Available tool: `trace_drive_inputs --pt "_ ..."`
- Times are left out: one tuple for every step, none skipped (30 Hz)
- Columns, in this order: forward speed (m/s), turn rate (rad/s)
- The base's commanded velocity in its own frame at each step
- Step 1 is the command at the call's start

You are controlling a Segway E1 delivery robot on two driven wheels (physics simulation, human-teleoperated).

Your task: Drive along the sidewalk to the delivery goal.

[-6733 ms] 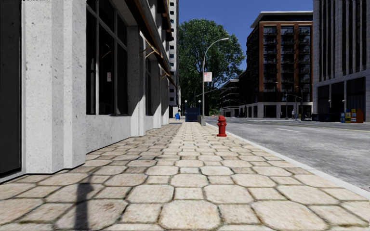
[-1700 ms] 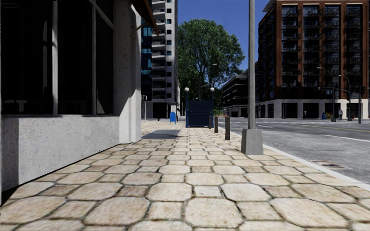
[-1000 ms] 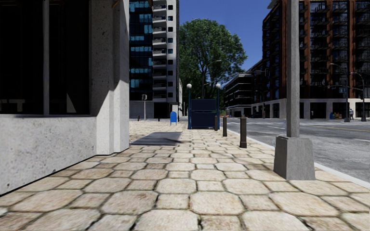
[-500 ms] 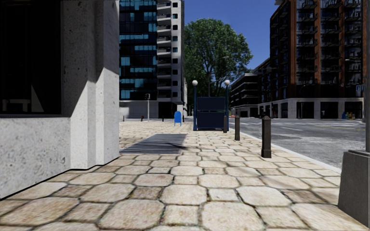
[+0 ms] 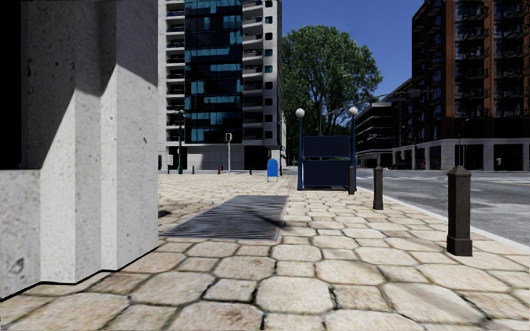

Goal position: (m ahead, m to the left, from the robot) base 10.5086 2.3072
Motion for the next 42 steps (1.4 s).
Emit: trace_drive_inputs --pt "2.00 0.27" --pt "2.00 0.27" --pt "2.00 0.27" --pt "2.00 0.27" --pt "2.00 0.27" --pt "2.00 0.27" --pt "2.00 0.27" --pt "2.00 0.27" --pt "2.00 0.27" --pt "2.00 0.27" --pt "2.00 0.27" --pt "2.00 0.27" --pt "2.00 0.27" --pt "2.00 0.27" --pt "2.00 0.27" --pt "2.00 0.27" --pt "2.00 0.27" --pt "2.00 0.27" --pt "2.00 0.27" --pt "2.00 0.27" --pt "2.00 0.27" --pt "2.00 0.27" --pt "2.00 0.27" --pt "2.00 0.27" --pt "2.00 0.27" --pt "2.00 0.27" --pt "2.00 0.27" --pt "2.00 0.27" --pt "2.00 0.27" --pt "2.00 0.27" --pt "2.00 0.27" --pt "2.00 0.27" --pt "2.00 0.27" --pt "2.00 0.27" --pt "2.00 0.32" --pt "2.00 0.39" --pt "2.00 0.43" --pt "2.00 0.44" --pt "2.00 0.44" --pt "2.00 0.44" --pt "2.00 0.44" --pt "2.00 0.44"
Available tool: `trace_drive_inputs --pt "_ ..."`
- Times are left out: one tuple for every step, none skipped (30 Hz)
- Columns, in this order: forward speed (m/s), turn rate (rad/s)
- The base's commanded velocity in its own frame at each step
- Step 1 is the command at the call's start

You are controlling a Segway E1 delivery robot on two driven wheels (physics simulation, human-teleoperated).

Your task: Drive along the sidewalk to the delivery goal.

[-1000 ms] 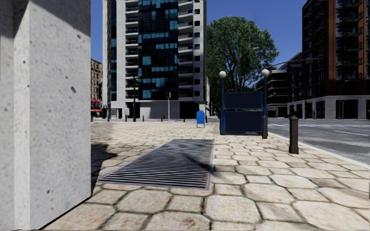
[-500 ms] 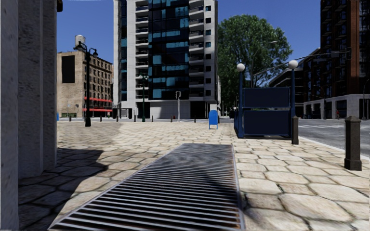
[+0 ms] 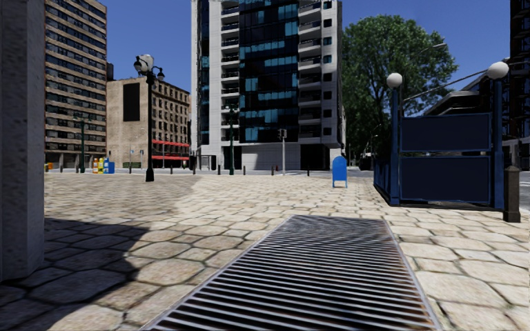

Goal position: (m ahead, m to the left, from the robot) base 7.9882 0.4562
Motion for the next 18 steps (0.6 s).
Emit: trace_drive_inputs --pt "2.00 0.44" --pt "2.00 0.44" --pt "2.00 0.44" --pt "2.00 0.44" --pt "2.00 0.44" --pt "2.00 0.44" --pt "2.00 0.44" --pt "2.00 0.44" --pt "2.00 0.44" --pt "2.00 0.42" --pt "2.00 0.15" --pt "2.00 0.00" --pt "2.00 0.00" --pt "2.00 0.00" --pt "2.00 0.00" --pt "2.00 0.00" --pt "2.00 0.00" --pt "2.00 0.00"
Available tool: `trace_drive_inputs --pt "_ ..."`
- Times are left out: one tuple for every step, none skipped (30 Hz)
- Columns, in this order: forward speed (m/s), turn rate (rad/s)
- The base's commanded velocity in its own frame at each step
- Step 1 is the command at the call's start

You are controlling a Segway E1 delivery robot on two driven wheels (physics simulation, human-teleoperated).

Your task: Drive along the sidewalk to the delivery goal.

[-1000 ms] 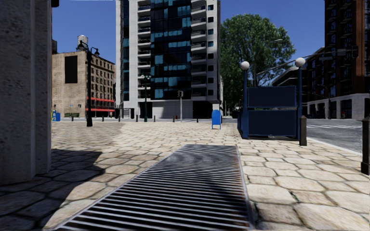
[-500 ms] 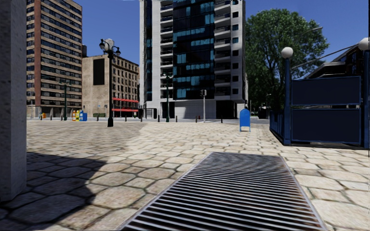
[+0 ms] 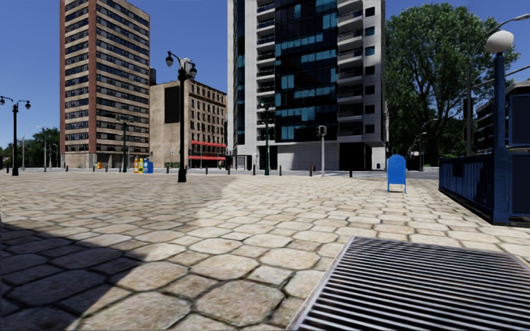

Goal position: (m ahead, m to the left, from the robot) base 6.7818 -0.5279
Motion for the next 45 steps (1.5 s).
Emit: trace_drive_inputs --pt "2.00 0.00" --pt "2.00 0.00" --pt "2.00 0.00" --pt "2.00 0.00" --pt "2.00 0.00" --pt "2.00 0.00" --pt "2.00 0.00" --pt "2.00 0.00" --pt "2.00 0.00" --pt "2.00 0.00" --pt "2.00 0.00" --pt "2.00 0.00" --pt "2.00 0.00" --pt "2.00 0.00" --pt "2.00 0.04" --pt "2.00 0.07" --pt "2.00 0.11" --pt "2.00 0.11" --pt "2.00 0.18" --pt "2.00 0.21" --pt "2.00 0.22" --pt "1.96 0.22" --pt "1.96 0.22" --pt "1.92 0.10" --pt "1.85 0.00" --pt "1.83 0.00" --pt "1.83 0.00" --pt "1.82 0.00" --pt "1.81 0.00" --pt "1.81 0.00" --pt "1.81 0.00" --pt "1.81 0.00" --pt "1.81 0.00" --pt "1.81 0.00" --pt "1.81 0.00" --pt "1.81 0.00" --pt "1.81 0.00" --pt "1.81 0.00" --pt "1.81 0.00" --pt "1.81 0.00" --pt "1.81 0.00" --pt "1.81 0.00" --pt "1.81 0.00" --pt "1.81 0.00" --pt "1.81 0.00"
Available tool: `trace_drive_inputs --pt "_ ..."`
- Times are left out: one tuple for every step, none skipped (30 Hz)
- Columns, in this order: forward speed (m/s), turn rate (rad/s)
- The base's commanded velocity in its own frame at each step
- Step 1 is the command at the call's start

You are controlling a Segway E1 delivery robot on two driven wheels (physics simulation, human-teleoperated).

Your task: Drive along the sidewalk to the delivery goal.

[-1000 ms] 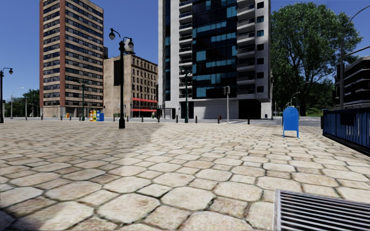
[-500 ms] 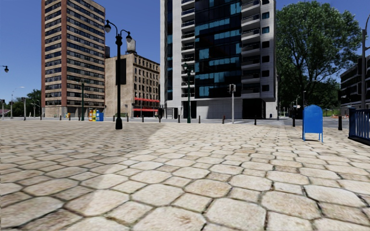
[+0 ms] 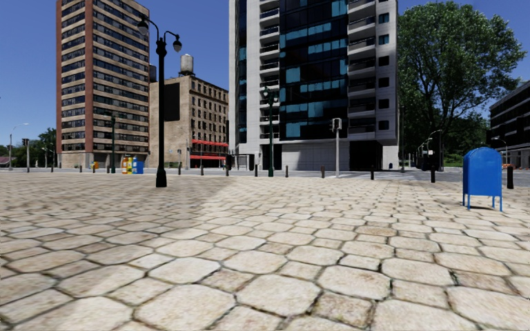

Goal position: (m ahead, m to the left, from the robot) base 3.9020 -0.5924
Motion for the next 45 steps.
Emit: trace_drive_inputs --pt "1.81 0.00" --pt "1.81 -0.09" --pt "1.81 -0.25" --pt "1.81 -0.33" --pt "1.81 -0.33" --pt "1.80 -0.42" --pt "1.80 -0.50" --pt "1.80 -0.52" --pt "1.80 -0.52" --pt "1.67 -0.53" --pt "1.51 -0.53" --pt "1.36 -0.53" --pt "1.36 -0.53" --pt "1.28 -0.53" --pt "1.26 -0.53" --pt "1.25 -0.53" --pt "1.25 -0.53" --pt "1.24 -0.53" --pt "1.24 -0.55" --pt "1.24 -0.57" --pt "1.24 -0.57" --pt "1.24 -0.57" --pt "1.24 -0.48" --pt "1.24 -0.37" --pt "1.24 -0.37" --pt "1.24 -0.34" --pt "1.24 -0.34" --pt "1.24 -0.34" --pt "1.24 -0.34" --pt "1.24 -0.34" --pt "1.24 -0.34" --pt "1.24 -0.34" --pt "1.24 -0.34" --pt "1.24 -0.34" --pt "1.24 -0.34" --pt "1.24 -0.34" --pt "1.24 -0.34" --pt "1.24 -0.34" --pt "1.24 -0.34" --pt "1.24 -0.34" --pt "1.24 -0.34" --pt "1.24 -0.34" --pt "1.24 -0.39" --pt "1.24 -0.51" --pt "1.24 -0.51"
